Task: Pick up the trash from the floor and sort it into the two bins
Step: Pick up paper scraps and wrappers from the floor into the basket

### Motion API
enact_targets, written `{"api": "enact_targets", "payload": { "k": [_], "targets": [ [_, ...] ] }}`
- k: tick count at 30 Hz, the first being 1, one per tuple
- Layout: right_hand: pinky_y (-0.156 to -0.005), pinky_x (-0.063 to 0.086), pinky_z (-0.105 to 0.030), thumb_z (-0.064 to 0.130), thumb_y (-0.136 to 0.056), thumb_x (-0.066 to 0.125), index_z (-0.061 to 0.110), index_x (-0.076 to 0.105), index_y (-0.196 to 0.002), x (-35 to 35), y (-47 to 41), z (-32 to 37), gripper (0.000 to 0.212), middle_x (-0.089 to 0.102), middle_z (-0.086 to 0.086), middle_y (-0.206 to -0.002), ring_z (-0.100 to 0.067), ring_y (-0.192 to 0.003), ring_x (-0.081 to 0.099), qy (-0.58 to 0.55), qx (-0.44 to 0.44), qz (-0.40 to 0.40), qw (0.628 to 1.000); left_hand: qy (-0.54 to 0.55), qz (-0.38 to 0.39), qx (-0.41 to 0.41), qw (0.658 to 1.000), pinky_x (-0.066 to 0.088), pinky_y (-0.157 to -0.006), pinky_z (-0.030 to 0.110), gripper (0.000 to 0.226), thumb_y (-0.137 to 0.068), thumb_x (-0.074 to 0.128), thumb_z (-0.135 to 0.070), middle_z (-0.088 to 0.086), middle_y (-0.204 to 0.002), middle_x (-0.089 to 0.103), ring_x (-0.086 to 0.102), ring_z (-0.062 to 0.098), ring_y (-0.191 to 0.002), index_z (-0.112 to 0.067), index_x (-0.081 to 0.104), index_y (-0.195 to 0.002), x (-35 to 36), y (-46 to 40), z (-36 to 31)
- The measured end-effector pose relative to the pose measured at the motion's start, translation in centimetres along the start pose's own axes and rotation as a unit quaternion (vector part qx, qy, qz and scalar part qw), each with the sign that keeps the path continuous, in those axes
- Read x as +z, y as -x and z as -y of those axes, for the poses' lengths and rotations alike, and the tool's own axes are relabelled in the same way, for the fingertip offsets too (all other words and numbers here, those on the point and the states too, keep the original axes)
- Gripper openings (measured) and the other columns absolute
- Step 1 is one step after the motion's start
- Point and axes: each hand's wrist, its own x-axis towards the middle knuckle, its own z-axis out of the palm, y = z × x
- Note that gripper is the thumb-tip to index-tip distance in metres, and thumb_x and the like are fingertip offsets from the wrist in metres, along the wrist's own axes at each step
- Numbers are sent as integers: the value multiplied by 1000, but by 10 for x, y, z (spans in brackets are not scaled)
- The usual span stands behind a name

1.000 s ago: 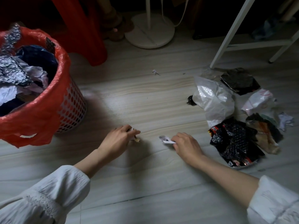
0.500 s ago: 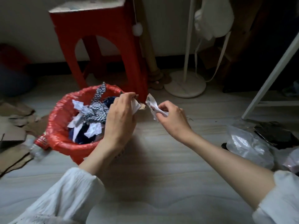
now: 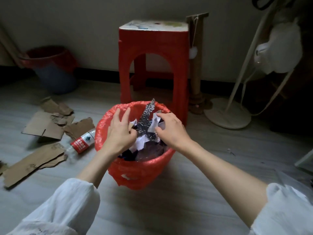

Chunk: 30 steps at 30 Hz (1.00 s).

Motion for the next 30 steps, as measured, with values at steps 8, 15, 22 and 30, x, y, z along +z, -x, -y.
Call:
{"api": "enact_targets", "payload": {
  "k": [8,15,22,30],
  "targets": [
    [-109,18,-37,25,-98,36,8,45,-129,15,27,-20,37,53,-9,-130,-27,-126,43,176,-65,157,970,-215,230,16,949,2,-115,48,56,-95,22,-55,0,-158,-6,-7,27,-144,-42,3,-146,37,4,15],
    [-112,15,-41,29,-99,28,12,63,-103,22,25,-27,39,61,-10,-105,-27,-107,51,270,-97,151,946,-251,317,-24,914,6,-114,53,58,-94,24,-57,-1,-158,-3,-2,29,-144,-42,0,-146,42,-3,16],
    [-115,18,-28,32,-96,44,21,54,-130,5,33,-37,37,22,-8,-155,-18,-141,22,108,-118,85,984,-236,195,32,951,1,-108,65,52,-92,39,-48,4,-157,-3,-7,25,-144,-36,28,-142,25,15,-7],
    [-108,21,-21,23,-96,44,17,48,-134,-36,73,-108,38,44,-2,-142,-16,-132,37,71,-25,25,997,-126,-44,268,954,45,-86,45,36,-81,34,-21,19,-114,57,52,38,-107,-5,64,-94,48,38,-84]
  ]
}}
